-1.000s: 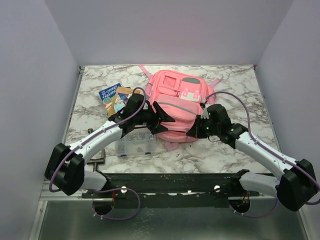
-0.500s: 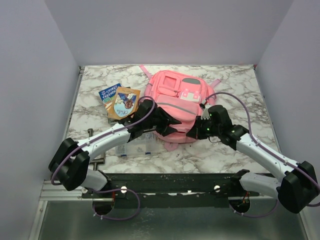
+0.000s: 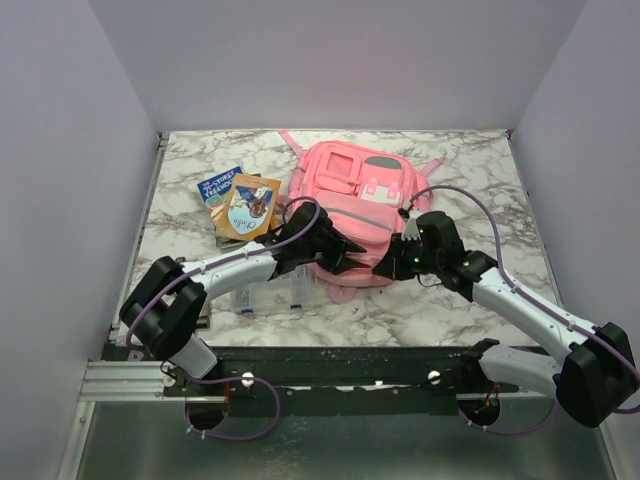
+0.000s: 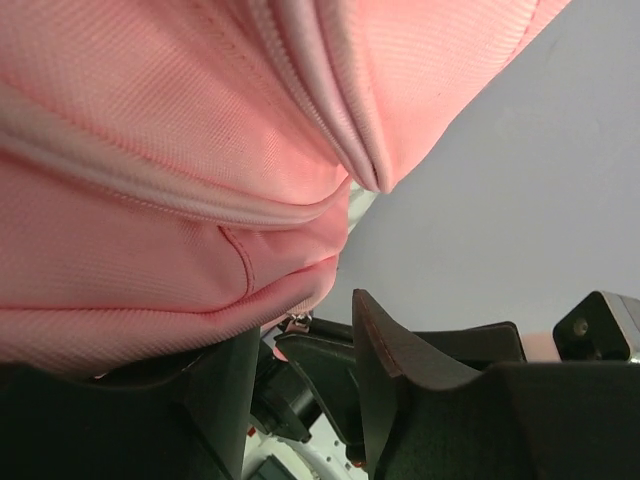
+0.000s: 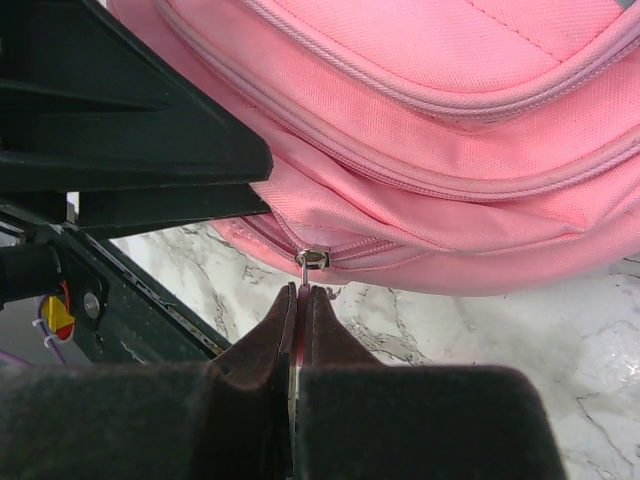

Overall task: Pack the student bag
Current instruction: Unzip the student bag at the center of the board.

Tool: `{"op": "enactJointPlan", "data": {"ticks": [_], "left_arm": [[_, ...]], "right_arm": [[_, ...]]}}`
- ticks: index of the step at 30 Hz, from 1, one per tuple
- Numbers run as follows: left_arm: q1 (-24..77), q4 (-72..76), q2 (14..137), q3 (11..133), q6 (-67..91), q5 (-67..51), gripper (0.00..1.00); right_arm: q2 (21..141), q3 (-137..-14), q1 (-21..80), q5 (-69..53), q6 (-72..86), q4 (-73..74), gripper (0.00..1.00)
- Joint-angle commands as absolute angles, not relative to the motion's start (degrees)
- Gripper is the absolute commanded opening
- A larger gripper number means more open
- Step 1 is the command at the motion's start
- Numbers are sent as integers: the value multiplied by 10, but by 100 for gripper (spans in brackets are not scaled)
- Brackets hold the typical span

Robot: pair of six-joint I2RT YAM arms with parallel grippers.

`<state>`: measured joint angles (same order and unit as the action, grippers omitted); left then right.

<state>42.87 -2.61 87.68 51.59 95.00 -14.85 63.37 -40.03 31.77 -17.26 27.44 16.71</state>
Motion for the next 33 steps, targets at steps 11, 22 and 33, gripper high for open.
{"op": "enactJointPlan", "data": {"ticks": [11,22,33], "left_arm": [[380,-54,889,640,739,-120,0],[328,-94,827,734,572,-308,0],[329,-91,910,817,567,-439,0]], "right_arm": [[630,-407,319,-148,258,197,1],[627,-385,318,44,355,211,0],[771,-445,221,237,365,251,0]]}}
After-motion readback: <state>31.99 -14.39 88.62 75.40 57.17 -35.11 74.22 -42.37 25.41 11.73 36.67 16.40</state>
